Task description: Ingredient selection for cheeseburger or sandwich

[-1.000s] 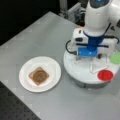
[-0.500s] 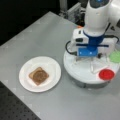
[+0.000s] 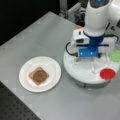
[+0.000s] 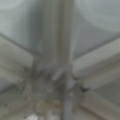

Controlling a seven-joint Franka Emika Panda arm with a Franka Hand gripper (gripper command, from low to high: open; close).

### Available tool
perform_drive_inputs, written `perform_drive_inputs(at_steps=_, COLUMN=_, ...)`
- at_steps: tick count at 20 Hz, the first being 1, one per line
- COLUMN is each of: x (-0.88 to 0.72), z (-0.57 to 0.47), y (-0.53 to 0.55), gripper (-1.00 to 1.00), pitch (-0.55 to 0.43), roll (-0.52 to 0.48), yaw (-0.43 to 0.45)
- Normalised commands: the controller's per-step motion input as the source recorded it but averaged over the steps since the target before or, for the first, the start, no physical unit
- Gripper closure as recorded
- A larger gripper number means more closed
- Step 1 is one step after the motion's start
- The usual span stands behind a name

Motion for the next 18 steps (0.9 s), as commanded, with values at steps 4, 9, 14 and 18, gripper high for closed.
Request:
perform_drive_inputs(at_steps=4, x=-0.02, z=-0.08, y=-0.07, gripper=-1.00, pitch=-0.050, roll=-0.029, yaw=0.316)
perform_drive_inputs(at_steps=9, x=-0.03, z=-0.09, y=-0.04, gripper=-1.00, pitch=-0.031, roll=-0.022, yaw=0.266)
perform_drive_inputs(at_steps=14, x=-0.04, z=-0.11, y=-0.01, gripper=-1.00, pitch=-0.026, roll=-0.032, yaw=0.270)
perform_drive_inputs(at_steps=18, x=-0.03, z=-0.10, y=0.00, gripper=-1.00, pitch=-0.019, roll=-0.030, yaw=0.326)
